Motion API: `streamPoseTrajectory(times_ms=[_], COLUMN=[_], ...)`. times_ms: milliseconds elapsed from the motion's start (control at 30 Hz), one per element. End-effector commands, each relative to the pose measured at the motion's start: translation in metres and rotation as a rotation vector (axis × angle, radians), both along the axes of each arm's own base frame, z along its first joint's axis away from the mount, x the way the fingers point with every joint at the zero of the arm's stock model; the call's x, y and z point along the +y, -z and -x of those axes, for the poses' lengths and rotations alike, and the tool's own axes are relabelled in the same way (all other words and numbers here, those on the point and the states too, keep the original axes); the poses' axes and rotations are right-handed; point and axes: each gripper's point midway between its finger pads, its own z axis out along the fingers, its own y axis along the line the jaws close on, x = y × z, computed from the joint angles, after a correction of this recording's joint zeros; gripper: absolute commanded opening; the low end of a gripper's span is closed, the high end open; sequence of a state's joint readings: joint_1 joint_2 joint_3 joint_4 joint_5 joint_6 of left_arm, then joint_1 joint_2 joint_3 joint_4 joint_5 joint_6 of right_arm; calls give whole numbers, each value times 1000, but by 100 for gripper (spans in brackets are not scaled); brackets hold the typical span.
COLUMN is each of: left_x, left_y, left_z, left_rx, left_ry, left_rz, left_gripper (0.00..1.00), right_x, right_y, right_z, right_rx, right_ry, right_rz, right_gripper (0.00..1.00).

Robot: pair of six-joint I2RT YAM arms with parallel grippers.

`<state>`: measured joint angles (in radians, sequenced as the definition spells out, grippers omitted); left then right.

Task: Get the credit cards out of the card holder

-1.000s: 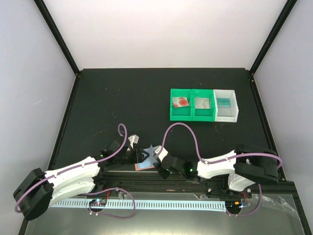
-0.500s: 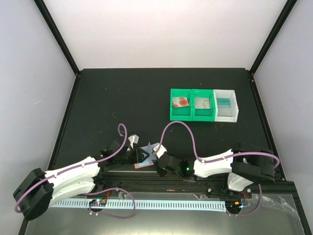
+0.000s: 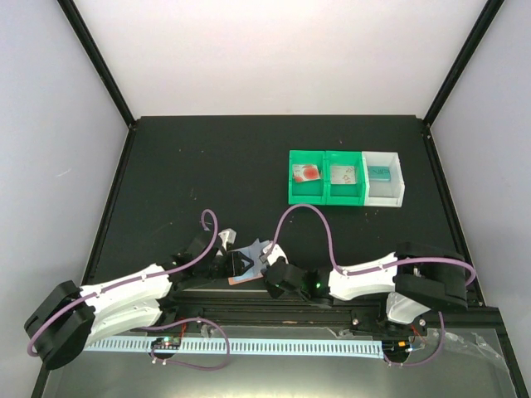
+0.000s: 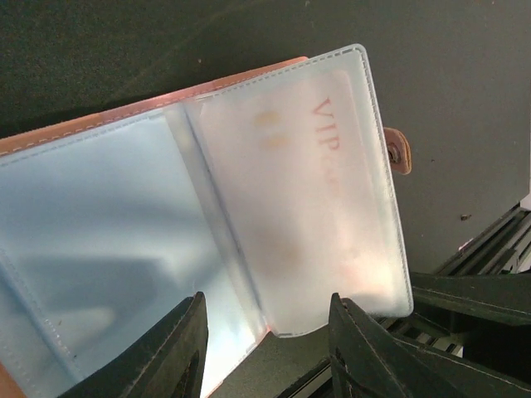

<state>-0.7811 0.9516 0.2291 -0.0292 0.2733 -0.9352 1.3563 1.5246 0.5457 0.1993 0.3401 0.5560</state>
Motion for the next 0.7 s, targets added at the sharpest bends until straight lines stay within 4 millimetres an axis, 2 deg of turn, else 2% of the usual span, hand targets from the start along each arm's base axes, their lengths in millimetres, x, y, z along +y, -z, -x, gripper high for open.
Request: streamPoseTrajectory(times_ms=[0, 400, 533, 667], left_x=[0, 3, 4, 3], left_y=[0, 8, 3, -1], left_z=[-4, -5, -7, -9], left_rx=[-27, -9, -25, -39], left_ry=[0, -26, -41, -49], left_rz=[-12, -32, -16, 2], left_gripper=[42, 41, 41, 41], right_x=[-6, -14, -20, -16], right_y=[-11, -32, -38, -40], right_z=[-4, -13, -22, -26], right_rx=[18, 52, 74, 108], right_ry=[80, 121, 134, 107], right_rz=[-56, -128, -144, -169], right_gripper=[22, 19, 19, 19])
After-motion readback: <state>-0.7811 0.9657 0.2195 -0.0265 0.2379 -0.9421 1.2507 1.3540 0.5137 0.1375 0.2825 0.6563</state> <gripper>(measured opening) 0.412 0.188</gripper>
